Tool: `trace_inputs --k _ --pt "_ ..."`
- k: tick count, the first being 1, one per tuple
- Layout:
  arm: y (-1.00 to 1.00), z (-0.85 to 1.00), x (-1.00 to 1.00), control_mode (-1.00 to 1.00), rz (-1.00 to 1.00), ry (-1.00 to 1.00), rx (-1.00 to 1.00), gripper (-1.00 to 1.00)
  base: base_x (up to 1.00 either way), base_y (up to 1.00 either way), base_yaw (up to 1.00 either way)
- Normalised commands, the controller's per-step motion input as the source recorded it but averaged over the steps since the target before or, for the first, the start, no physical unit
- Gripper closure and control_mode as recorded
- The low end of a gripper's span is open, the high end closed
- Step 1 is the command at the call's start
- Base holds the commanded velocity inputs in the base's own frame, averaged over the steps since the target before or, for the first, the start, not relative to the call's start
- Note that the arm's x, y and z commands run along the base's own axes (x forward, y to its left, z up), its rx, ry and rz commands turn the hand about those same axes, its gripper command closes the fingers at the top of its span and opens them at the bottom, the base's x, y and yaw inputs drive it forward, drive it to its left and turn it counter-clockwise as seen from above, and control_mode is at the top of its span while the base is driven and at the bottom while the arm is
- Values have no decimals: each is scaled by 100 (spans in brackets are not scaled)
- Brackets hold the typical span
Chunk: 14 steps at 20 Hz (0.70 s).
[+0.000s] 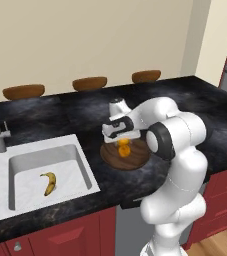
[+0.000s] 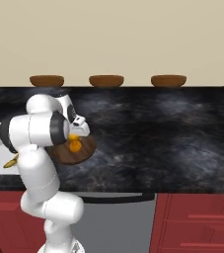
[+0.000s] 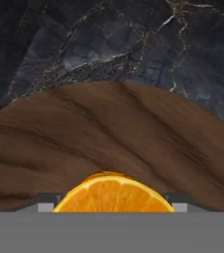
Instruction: Pick the oranges from the cabinet and place them in one bowl. Pick the banana from the sink and place it in the other bowl.
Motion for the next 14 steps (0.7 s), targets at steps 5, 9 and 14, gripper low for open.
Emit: trace_inputs --k 5,9,14 --pt "16 -26 -1 -100 -3 8 0 -100 0 0 0" --pt "4 -10 -19 -100 -8 15 0 -100 0 0 0" --pt "-5 0 -39 -100 -12 16 4 -100 0 0 0"
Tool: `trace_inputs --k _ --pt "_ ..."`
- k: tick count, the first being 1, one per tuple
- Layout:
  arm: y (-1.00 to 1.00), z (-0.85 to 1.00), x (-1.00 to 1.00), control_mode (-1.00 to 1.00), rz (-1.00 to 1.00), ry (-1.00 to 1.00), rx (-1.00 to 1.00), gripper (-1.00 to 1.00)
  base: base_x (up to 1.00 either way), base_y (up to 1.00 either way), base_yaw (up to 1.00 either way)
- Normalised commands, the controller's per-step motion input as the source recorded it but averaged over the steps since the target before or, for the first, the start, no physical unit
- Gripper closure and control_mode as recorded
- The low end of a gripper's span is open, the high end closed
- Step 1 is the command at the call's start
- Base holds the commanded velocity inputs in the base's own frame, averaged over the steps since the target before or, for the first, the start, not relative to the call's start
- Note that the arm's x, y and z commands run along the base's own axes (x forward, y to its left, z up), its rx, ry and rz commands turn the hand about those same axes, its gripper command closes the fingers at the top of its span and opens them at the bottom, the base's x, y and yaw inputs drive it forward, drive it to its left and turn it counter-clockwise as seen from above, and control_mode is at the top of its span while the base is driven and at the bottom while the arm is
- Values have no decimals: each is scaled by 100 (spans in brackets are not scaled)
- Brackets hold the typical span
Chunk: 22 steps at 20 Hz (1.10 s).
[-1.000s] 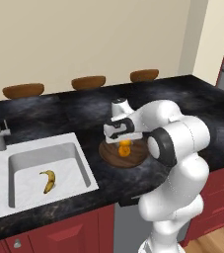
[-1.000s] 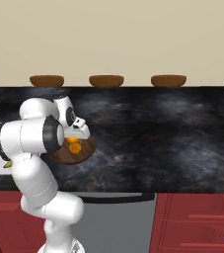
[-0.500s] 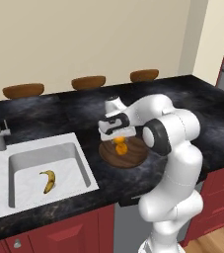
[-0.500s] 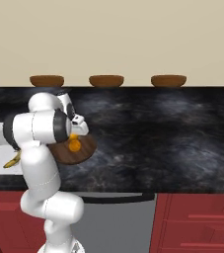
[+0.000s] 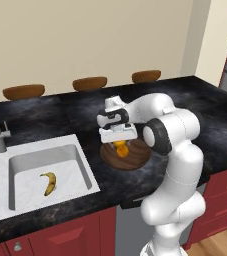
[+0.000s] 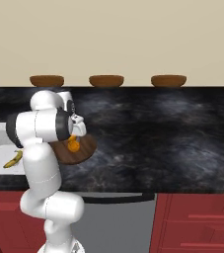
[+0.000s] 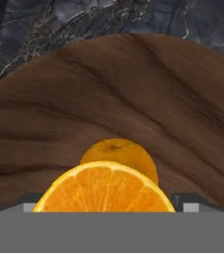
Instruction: Pick the oranges from the cabinet and place them in one bowl. Pick the banana from the sink and place it in the other bowl.
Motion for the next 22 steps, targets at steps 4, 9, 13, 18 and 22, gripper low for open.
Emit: trace_inputs --k 4,9,13,18,22 --pt "-12 0 -40 -100 -13 15 6 -100 0 0 0" --pt "-5 24 -13 -100 -8 7 2 -100 0 0 0" --pt "0 47 -2 -100 -2 -4 0 -100 0 0 0" --pt "0 34 -25 -100 -5 0 0 -100 0 0 0" --pt "6 29 -48 -100 -10 0 1 -100 0 0 0"
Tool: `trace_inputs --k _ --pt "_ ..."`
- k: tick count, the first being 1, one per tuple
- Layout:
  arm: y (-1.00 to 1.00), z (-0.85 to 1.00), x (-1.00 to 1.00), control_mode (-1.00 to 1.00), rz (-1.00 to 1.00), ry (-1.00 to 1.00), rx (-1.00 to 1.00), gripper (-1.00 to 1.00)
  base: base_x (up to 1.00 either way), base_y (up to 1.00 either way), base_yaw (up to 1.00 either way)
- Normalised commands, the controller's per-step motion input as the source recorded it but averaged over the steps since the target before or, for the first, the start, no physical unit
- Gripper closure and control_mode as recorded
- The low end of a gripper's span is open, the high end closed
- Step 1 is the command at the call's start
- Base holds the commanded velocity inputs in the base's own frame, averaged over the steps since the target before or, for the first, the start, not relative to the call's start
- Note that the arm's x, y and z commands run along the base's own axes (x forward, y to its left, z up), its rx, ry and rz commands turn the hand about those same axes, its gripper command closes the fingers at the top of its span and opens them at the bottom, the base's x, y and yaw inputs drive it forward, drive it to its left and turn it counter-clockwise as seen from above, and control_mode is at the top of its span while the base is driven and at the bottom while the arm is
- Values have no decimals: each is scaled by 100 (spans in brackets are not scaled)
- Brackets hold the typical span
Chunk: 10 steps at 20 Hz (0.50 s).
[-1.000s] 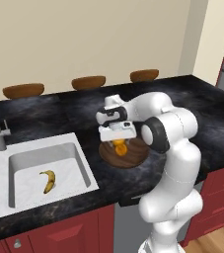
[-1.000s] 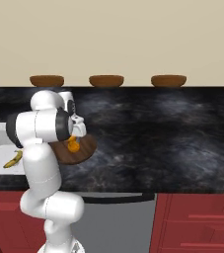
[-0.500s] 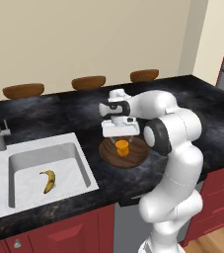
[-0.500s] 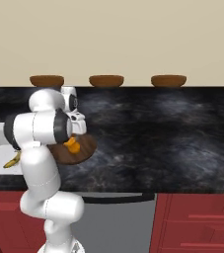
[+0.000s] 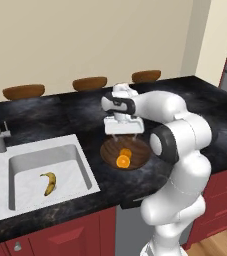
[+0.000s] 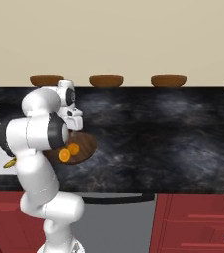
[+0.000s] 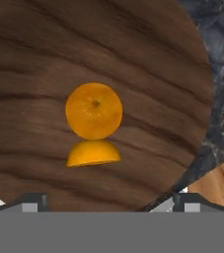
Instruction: Pick the oranges from the cabinet and place them in one bowl. Pick the banana from the sink and place it in the other bowl.
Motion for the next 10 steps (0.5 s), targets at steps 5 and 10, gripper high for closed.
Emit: trace_inputs --k 5,10 --pt "14 42 -56 -100 -6 -7 0 -100 0 0 0" --pt "25 33 -68 -100 -1 -27 0 -100 0 0 0"
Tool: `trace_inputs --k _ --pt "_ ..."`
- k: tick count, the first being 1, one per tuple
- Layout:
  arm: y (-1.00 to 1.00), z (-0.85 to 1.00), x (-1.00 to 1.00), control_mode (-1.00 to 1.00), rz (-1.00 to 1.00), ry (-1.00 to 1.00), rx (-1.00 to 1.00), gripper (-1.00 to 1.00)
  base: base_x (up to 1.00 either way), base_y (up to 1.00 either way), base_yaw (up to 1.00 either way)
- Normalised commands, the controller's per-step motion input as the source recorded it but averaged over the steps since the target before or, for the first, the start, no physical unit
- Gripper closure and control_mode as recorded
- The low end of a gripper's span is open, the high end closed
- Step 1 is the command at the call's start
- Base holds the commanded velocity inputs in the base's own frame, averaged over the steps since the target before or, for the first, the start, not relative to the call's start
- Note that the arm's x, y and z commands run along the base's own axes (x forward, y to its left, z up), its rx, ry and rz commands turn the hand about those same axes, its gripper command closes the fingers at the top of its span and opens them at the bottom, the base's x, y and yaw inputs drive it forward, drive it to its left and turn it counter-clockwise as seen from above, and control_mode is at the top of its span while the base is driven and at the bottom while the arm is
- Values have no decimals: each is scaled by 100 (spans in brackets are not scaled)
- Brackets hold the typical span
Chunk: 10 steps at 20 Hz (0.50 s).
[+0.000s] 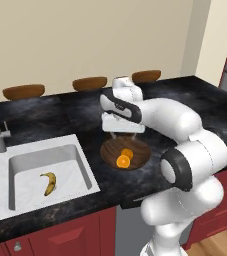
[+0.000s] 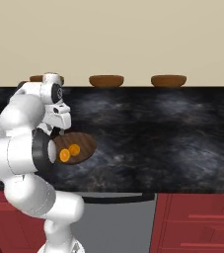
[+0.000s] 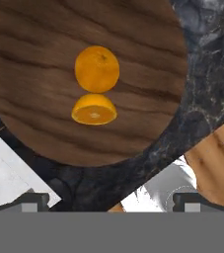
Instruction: Pick the oranges from the cabinet and place them in one bowl. Pick the banana from the sink and place it in the other bowl.
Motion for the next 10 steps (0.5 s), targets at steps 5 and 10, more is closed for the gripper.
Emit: trace_inputs --k 5,10 --pt "-4 38 -48 -100 31 -16 0 -100 0 0 0" --pt "-7 0 -12 -100 20 -5 -1 -100 0 0 0"
